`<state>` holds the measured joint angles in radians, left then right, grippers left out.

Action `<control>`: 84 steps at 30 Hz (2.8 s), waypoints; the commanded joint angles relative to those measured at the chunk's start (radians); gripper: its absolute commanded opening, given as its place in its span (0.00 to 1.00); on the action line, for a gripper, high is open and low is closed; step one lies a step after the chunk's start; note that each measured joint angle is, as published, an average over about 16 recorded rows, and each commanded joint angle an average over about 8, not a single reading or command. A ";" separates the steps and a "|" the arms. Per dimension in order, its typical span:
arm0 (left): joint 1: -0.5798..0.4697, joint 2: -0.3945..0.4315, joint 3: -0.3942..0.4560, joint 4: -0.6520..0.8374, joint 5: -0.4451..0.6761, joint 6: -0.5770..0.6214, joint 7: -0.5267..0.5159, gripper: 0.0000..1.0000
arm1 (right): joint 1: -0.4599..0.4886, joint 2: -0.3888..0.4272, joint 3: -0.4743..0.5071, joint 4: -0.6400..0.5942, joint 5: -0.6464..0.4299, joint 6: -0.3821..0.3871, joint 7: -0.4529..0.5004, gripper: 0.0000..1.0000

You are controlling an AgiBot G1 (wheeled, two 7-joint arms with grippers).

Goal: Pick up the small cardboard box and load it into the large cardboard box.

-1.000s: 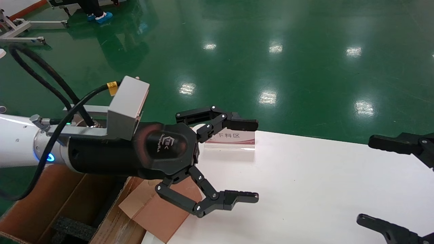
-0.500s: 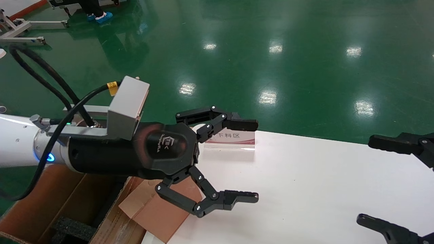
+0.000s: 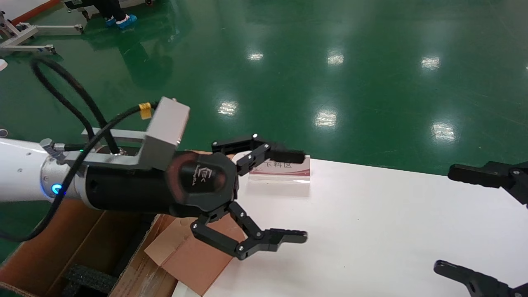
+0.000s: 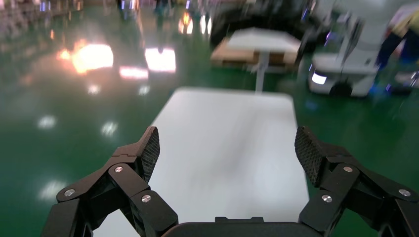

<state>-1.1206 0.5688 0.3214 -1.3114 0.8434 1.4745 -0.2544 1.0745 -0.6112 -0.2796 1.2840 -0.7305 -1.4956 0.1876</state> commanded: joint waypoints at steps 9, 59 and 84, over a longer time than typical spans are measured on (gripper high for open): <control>-0.194 -0.037 0.122 -0.037 0.290 0.037 -0.213 1.00 | 0.000 0.000 0.000 0.000 0.000 0.000 0.000 1.00; -1.185 0.270 1.659 0.202 0.486 0.087 -0.921 1.00 | 0.001 0.001 -0.003 -0.001 0.002 0.001 -0.002 1.00; -1.122 0.254 1.654 0.331 0.396 0.046 -0.774 0.50 | 0.001 0.002 -0.004 -0.001 0.002 0.002 -0.003 0.03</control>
<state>-2.2431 0.8243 1.9773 -0.9816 1.2430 1.5225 -1.0304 1.0757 -0.6096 -0.2839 1.2829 -0.7280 -1.4940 0.1851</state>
